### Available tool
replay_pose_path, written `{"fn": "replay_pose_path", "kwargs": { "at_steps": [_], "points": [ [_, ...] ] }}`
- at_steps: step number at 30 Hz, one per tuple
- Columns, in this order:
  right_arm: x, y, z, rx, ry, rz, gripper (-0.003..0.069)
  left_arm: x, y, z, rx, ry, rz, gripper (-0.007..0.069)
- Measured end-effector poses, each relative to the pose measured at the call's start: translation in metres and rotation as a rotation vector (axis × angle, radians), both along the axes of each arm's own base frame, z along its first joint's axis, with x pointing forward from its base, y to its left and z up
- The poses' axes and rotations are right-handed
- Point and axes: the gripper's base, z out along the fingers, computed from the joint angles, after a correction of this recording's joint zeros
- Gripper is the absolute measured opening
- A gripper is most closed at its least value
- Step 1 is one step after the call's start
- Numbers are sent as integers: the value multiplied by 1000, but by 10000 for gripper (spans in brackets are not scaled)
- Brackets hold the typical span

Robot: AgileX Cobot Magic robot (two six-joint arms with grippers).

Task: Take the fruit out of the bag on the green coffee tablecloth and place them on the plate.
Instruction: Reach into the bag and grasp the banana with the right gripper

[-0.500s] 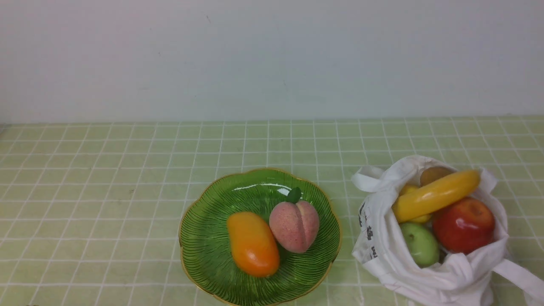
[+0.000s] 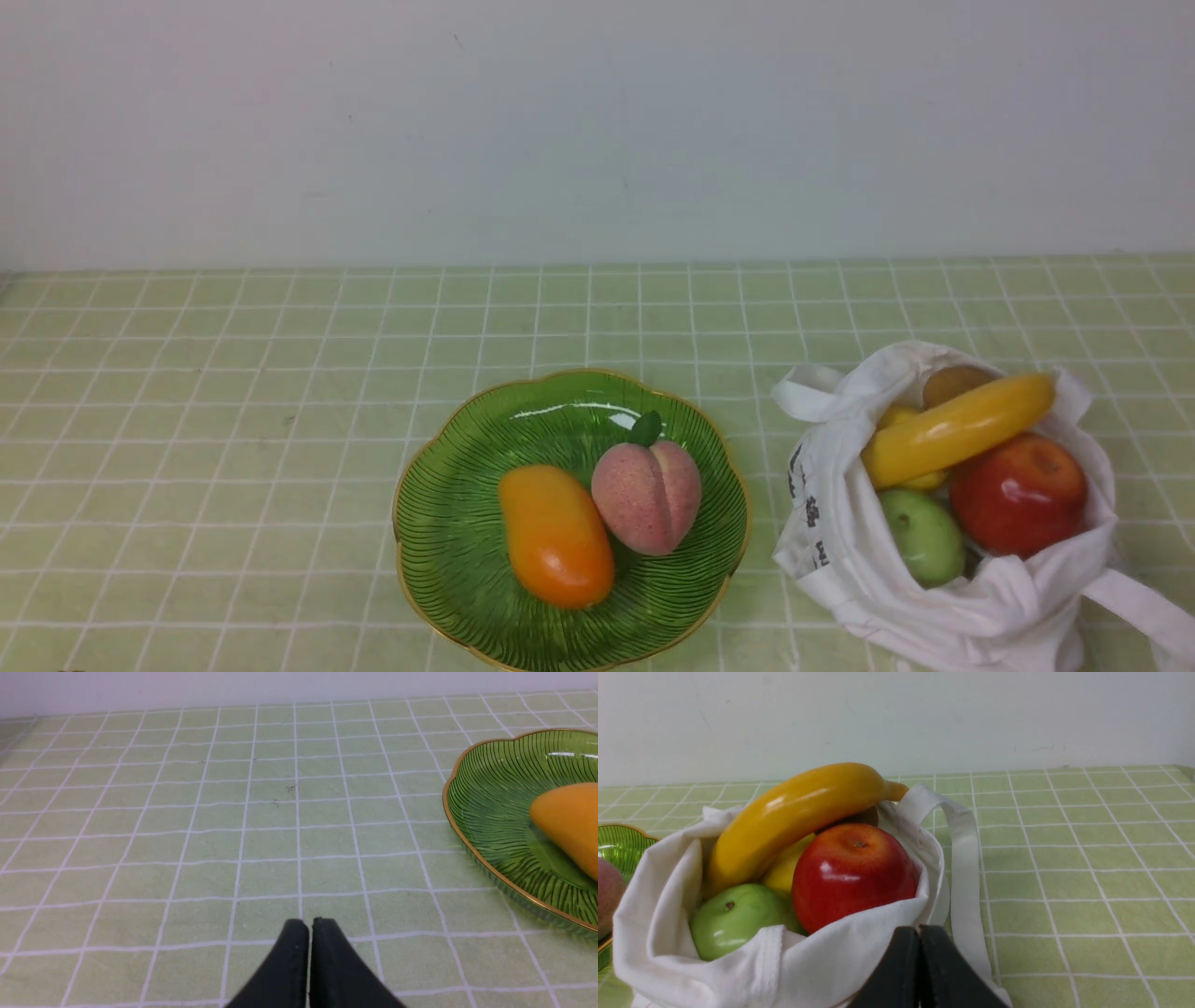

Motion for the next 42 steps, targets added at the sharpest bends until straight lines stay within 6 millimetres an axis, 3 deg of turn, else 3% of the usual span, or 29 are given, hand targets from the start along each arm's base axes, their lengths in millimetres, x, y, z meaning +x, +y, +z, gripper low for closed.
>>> {"fn": "replay_pose_path", "kwargs": {
  "at_steps": [37, 40, 42],
  "points": [
    [0, 0, 0, 3, 0, 0, -15, 0, 0, 0, 0, 0, 0, -8],
    [0, 2, 1, 171, -7, -7, -15, 0, 0, 0, 0, 0, 0, -8],
    [1, 5, 4, 433, -25, -14, -15, 0, 0, 0, 0, 0, 0, -8]
  ]
}}
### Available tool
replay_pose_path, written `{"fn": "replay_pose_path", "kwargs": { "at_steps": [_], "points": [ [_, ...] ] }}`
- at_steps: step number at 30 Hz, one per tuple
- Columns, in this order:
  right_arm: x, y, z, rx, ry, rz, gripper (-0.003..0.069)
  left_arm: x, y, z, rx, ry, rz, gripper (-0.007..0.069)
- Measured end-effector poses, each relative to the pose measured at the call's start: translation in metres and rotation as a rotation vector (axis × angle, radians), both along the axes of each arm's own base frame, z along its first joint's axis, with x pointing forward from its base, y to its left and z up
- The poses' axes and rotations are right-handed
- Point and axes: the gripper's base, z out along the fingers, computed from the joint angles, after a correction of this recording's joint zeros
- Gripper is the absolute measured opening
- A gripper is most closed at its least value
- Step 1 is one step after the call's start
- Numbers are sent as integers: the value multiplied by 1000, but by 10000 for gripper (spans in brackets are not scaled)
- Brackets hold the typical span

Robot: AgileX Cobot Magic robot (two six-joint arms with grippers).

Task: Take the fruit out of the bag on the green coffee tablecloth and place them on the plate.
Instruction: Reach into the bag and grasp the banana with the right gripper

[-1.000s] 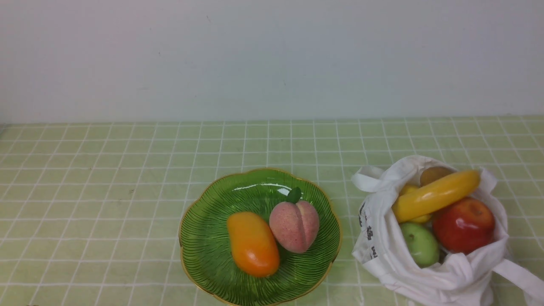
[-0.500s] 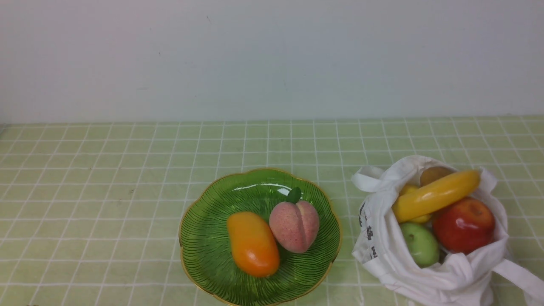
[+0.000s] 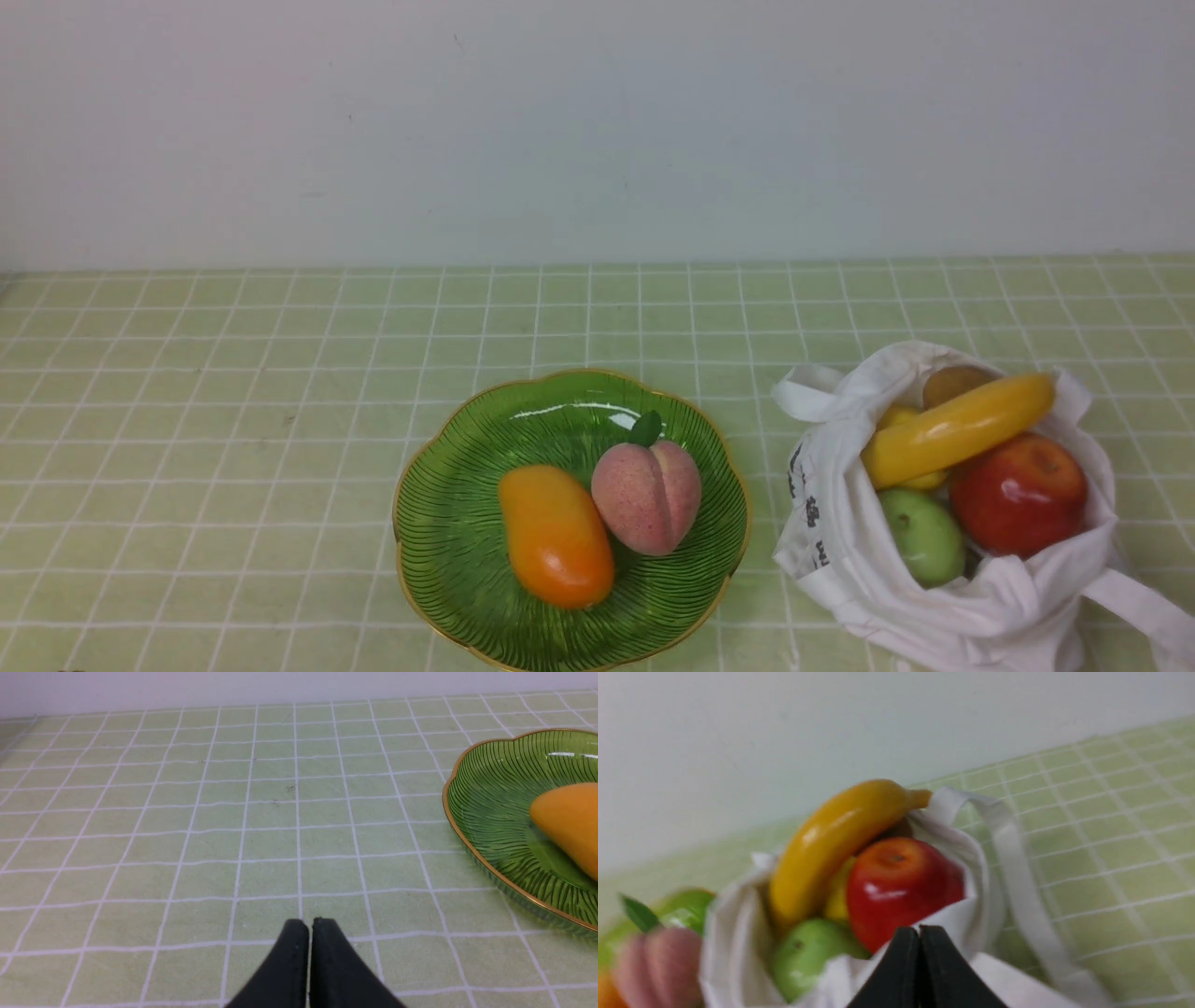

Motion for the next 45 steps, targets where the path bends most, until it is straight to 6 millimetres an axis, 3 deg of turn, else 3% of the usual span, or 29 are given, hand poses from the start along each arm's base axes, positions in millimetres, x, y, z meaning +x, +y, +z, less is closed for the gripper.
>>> {"fn": "replay_pose_path", "kwargs": {
  "at_steps": [6, 8, 17, 20, 22, 23, 26, 29, 31, 36, 41, 45],
  "points": [
    [1, 3, 8, 534, -37, -18, -15, 0, 0, 0, 0, 0, 0, -8],
    [0, 3, 9, 547, -37, -16, -15, 0, 0, 0, 0, 0, 0, -8],
    [0, 4, 15, 415, -64, 8, -15, 0, 0, 0, 0, 0, 0, -8],
    [-5, 5, 41, 289, -137, 40, -15, 0, 0, 0, 0, 0, 0, -8],
    [-11, 6, 69, 170, -200, 66, -15, 0, 0, 0, 0, 0, 0, -8],
    [-11, 8, 85, 85, -195, 88, -15, 0, 0, 0, 0, 0, 0, -8],
    [-6, 11, 107, -43, -127, 129, -15, 0, 0, 0, 0, 0, 0, -8],
    [11, 14, 117, -158, 61, 185, -15, 0, 0, 0, 0, 0, 0, -8],
    [33, 15, 116, -224, 277, 232, -15, 0, 0, 0, 0, 0, 0, -8],
    [86, 17, 106, -218, 588, 264, -15, 0, 0, 0, 0, 0, 0, -8],
    [138, 17, 99, -185, 661, 242, 6, 0, 0, 0, 0, 0, 0, -8],
    [170, 19, 95, -144, 668, 224, 89, 0, 0, 0, 0, 0, 0, -8]
  ]
}}
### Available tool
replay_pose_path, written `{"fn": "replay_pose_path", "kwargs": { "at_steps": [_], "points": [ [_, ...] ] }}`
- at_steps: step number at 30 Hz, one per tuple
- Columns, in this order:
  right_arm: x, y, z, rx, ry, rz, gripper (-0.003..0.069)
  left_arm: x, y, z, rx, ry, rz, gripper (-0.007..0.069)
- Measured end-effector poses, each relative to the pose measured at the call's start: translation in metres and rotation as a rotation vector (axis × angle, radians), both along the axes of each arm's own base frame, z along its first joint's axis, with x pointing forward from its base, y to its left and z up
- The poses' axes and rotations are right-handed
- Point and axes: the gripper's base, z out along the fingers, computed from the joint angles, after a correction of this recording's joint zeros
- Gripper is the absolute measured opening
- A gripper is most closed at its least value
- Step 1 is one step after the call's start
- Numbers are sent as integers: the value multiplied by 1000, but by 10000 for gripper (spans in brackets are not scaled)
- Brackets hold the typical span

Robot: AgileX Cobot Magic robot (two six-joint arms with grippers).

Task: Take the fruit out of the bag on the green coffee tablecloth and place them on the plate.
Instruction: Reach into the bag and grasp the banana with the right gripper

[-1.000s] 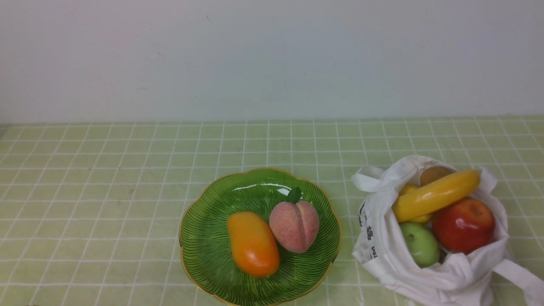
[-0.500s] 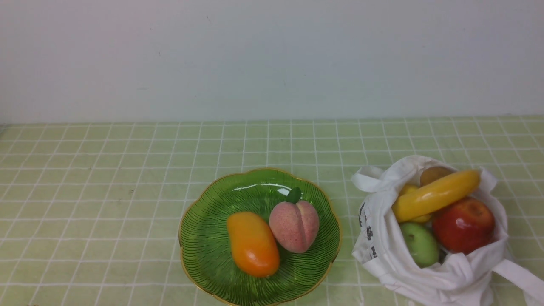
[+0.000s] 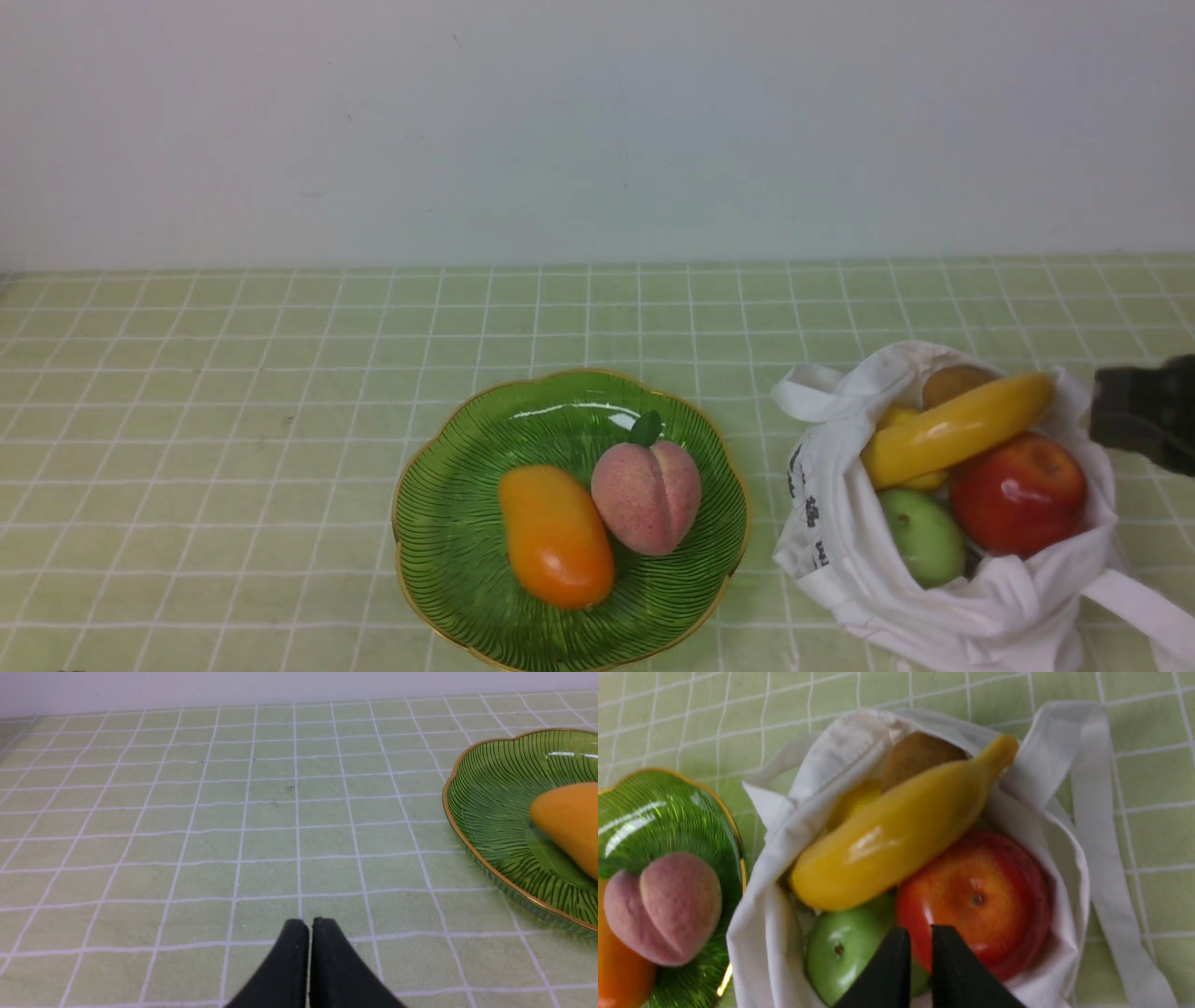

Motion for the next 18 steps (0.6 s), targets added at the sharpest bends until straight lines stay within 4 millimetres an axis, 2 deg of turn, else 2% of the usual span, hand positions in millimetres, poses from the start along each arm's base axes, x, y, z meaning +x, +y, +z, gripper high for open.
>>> {"fn": "replay_pose_path", "kwargs": {
  "at_steps": [1, 3, 5, 6, 10, 12, 14, 18],
  "points": [
    [10, 1, -4, 17, 12, -11, 139, 0, 0, 0, 0, 0, 0, -8],
    [18, 1, -9, 26, 30, -19, 190, 0, 0, 0, 0, 0, 0, -8],
    [32, 2, -17, 37, 54, -30, 319, 0, 0, 0, 0, 0, 0, -8],
    [33, 2, -18, 38, 58, -31, 319, 0, 0, 0, 0, 0, 0, -8],
    [57, 4, -33, 101, 95, -97, 542, 0, 0, 0, 0, 0, 0, -8],
    [62, 4, -34, 113, 99, -107, 566, 0, 0, 0, 0, 0, 0, -8],
    [76, 5, -42, 130, 113, -127, 621, 0, 0, 0, 0, 0, 0, -8],
    [85, 5, -47, 137, 122, -137, 630, 0, 0, 0, 0, 0, 0, -8]
  ]
}}
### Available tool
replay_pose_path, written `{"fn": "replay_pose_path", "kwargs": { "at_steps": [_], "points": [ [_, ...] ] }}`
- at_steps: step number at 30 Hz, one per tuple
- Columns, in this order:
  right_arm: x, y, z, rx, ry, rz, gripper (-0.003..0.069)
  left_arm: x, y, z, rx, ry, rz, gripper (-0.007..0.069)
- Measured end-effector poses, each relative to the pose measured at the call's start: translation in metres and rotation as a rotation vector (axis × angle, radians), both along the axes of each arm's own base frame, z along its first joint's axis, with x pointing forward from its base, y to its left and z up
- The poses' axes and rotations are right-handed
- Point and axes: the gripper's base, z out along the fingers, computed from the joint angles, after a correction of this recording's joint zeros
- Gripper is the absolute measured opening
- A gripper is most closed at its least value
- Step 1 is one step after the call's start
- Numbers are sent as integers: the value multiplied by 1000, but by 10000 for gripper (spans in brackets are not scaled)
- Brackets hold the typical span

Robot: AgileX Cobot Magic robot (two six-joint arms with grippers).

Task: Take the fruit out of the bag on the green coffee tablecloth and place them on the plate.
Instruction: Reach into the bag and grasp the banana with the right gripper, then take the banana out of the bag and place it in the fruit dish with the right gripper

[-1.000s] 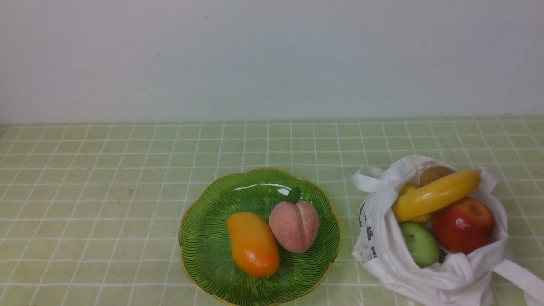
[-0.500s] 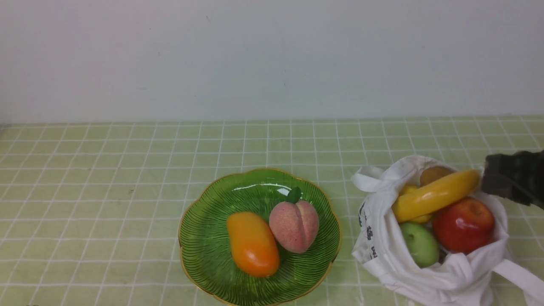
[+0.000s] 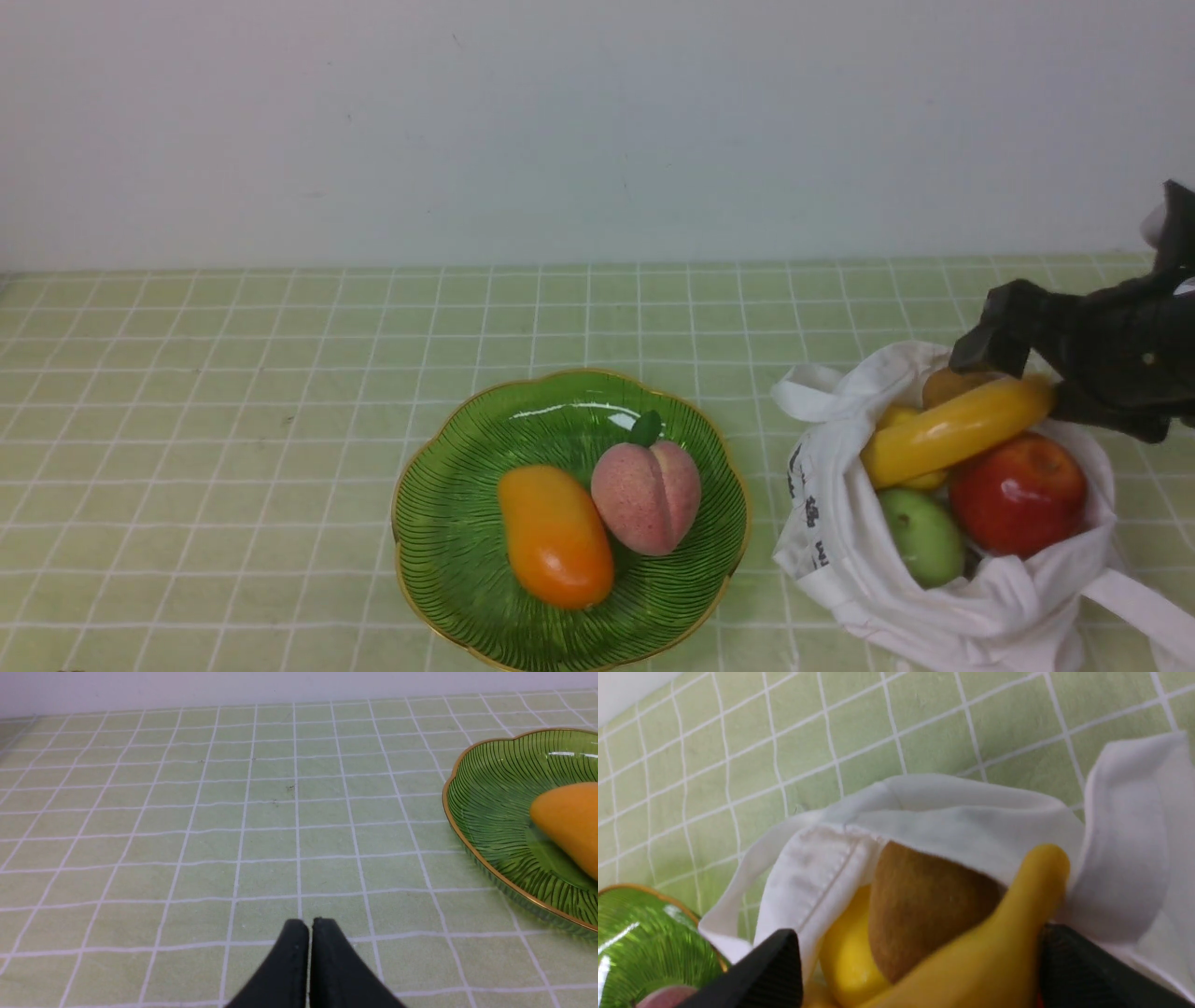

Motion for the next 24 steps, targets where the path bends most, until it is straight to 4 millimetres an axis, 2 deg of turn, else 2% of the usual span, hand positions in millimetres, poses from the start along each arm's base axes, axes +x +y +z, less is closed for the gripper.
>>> {"fn": "replay_pose_path", "kwargs": {
  "at_steps": [3, 7, 14, 16, 20, 24],
  "points": [
    [3, 0, -5, -2, 11, -3, 626, 0, 0, 0, 0, 0, 0, -8],
    [4, 0, -6, -5, 11, 2, 582, 0, 0, 0, 0, 0, 0, -8],
    [4, 0, -5, -21, 3, 26, 333, 0, 0, 0, 0, 0, 0, -8],
    [3, 0, -3, -17, -4, 23, 282, 0, 0, 0, 0, 0, 0, -8],
    [-2, 0, 10, -22, -39, 36, 282, 0, 0, 0, -1, 0, 0, -8],
    [-18, 0, 43, -29, -142, 50, 282, 0, 0, 0, -1, 0, 0, -8]
  ]
}}
